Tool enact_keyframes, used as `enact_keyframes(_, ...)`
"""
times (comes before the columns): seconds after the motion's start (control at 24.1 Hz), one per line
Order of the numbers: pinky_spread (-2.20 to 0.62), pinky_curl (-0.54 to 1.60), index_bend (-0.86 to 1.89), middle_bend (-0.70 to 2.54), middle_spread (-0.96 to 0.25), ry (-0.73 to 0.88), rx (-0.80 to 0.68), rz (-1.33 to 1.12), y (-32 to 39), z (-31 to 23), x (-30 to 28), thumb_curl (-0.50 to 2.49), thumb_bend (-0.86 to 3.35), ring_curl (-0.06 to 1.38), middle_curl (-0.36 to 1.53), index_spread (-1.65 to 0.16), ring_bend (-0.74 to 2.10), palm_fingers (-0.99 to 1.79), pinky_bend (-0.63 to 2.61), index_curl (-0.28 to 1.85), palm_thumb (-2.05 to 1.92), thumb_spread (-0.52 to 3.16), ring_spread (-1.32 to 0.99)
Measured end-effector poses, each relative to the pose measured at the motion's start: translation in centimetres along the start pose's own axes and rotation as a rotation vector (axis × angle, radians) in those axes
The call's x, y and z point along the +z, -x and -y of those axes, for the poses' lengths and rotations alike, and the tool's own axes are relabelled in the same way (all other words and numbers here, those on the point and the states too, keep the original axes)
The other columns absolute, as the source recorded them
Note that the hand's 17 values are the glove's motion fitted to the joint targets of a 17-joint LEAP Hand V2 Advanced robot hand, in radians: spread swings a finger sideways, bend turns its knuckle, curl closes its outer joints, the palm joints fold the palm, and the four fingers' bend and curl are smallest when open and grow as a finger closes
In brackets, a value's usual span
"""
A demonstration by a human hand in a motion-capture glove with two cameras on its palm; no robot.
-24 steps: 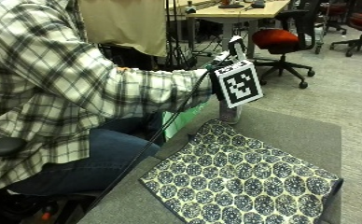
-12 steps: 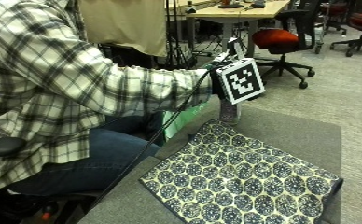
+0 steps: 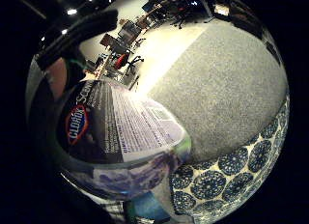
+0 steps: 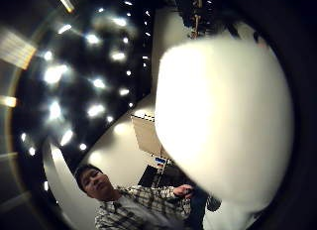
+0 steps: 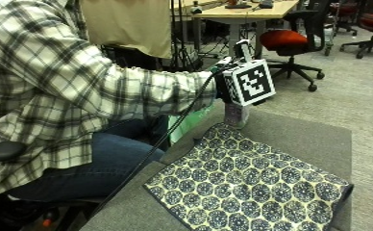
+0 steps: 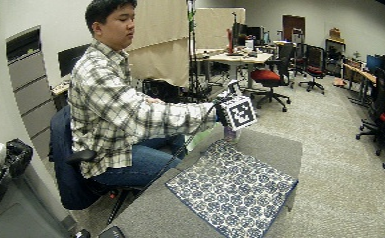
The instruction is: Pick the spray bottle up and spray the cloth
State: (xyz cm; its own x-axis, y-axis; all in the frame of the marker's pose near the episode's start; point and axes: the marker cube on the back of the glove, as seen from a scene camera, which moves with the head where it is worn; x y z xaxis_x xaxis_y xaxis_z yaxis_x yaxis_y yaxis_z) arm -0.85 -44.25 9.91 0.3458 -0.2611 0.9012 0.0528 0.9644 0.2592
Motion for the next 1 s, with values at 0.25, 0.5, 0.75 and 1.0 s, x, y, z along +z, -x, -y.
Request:
enact_keyframes(0.25,0.01,0.41,0.08,0.33,-0.12,0.063,0.016,-0.08,0.2,-1.4,0.2,0.73,-0.06,0.46,0.46,-0.32,0.44,0.43,0.33,0.45,0.91,0.57,-0.13)
enact_keyframes(0.5,0.09,0.36,0.13,0.2,-0.11,0.041,0.048,-0.374,0.9,-6.0,-3.7,0.66,-0.07,0.39,0.4,-0.37,0.3,0.08,0.31,0.39,0.75,0.74,-0.05)
enact_keyframes(0.75,0.13,0.32,0.16,0.17,-0.12,0.01,0.141,-0.767,2.5,-15.4,-11.3,0.61,-0.05,0.32,0.36,-0.39,0.27,0.1,0.31,0.35,0.65,0.88,0.0)
enact_keyframes(1.0,0.15,0.32,0.18,0.16,-0.12,-0.074,0.258,-0.995,4.7,-27.6,-16.9,0.58,-0.03,0.31,0.34,-0.39,0.26,0.1,0.32,0.35,0.6,0.97,0.02)
